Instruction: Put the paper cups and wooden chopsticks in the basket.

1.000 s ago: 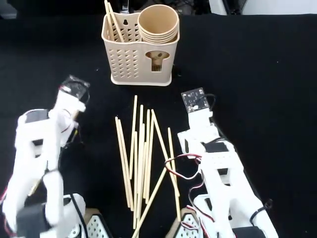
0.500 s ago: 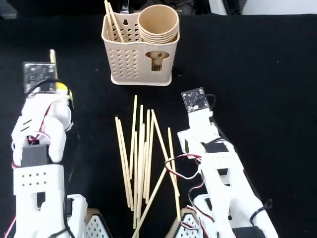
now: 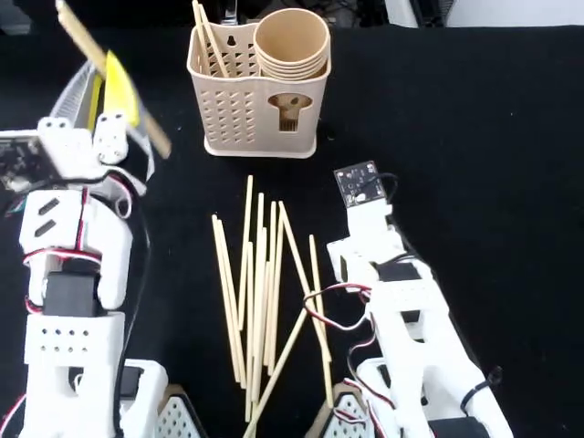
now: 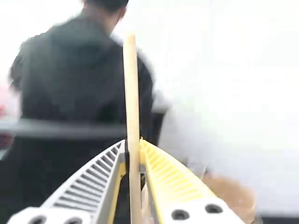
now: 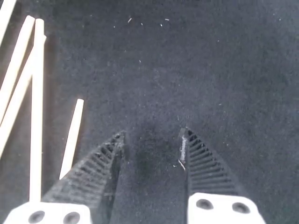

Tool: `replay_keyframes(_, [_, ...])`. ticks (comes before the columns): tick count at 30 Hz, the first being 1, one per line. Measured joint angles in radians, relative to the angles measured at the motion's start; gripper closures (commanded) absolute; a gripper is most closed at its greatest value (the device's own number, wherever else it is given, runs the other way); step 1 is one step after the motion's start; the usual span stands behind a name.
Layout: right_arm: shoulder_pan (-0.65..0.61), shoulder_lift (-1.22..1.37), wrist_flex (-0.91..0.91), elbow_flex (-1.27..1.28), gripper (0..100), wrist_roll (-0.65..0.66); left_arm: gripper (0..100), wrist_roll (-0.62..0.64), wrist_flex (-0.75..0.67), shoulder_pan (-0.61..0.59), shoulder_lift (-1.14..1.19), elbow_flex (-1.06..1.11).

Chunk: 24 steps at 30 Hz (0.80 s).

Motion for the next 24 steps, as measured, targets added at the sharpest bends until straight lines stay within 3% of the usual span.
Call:
replay_keyframes(5, [0.0, 0.0, 0.0, 0.0, 80.8, 0.0, 97, 0.0, -0.075, 0.044, 0.166, -0.149])
replay_keyframes(15, [0.0, 0.0, 0.0, 0.0, 80.8, 0.0, 97, 0.0, -0.078, 0.052, 0.539, -0.486])
replay_keyframes(24, [0.0, 0.0, -0.035, 0.011, 80.8, 0.0, 97, 0.0, -0.078, 0.052, 0.746, -0.617])
